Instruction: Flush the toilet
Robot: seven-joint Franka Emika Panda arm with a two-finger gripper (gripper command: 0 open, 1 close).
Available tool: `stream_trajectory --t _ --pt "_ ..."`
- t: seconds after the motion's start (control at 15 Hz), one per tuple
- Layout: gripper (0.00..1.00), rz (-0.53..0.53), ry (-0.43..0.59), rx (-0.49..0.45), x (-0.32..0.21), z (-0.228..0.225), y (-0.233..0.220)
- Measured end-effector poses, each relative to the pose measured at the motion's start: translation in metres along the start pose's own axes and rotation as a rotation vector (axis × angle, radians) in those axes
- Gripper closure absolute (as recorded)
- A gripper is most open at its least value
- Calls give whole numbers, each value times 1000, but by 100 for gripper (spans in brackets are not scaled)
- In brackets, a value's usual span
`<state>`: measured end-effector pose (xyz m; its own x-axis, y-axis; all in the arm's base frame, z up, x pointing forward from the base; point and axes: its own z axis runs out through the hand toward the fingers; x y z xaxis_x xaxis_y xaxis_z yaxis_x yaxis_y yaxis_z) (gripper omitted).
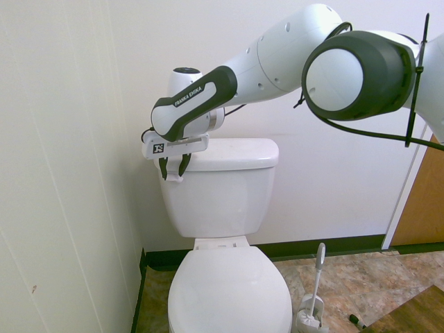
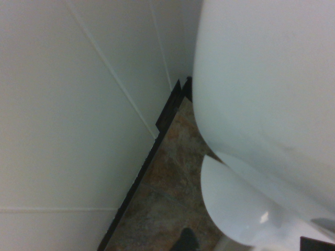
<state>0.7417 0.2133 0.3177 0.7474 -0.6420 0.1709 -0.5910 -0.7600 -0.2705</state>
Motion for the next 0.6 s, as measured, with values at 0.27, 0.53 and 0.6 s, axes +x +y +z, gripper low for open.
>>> stream_trajectory --t 0.27,0.53,0.6 --pt "100 11 9 1 3 6 -7" --pt "100 26 19 1 4 17 -11" --pt "100 29 25 -1 4 20 -11"
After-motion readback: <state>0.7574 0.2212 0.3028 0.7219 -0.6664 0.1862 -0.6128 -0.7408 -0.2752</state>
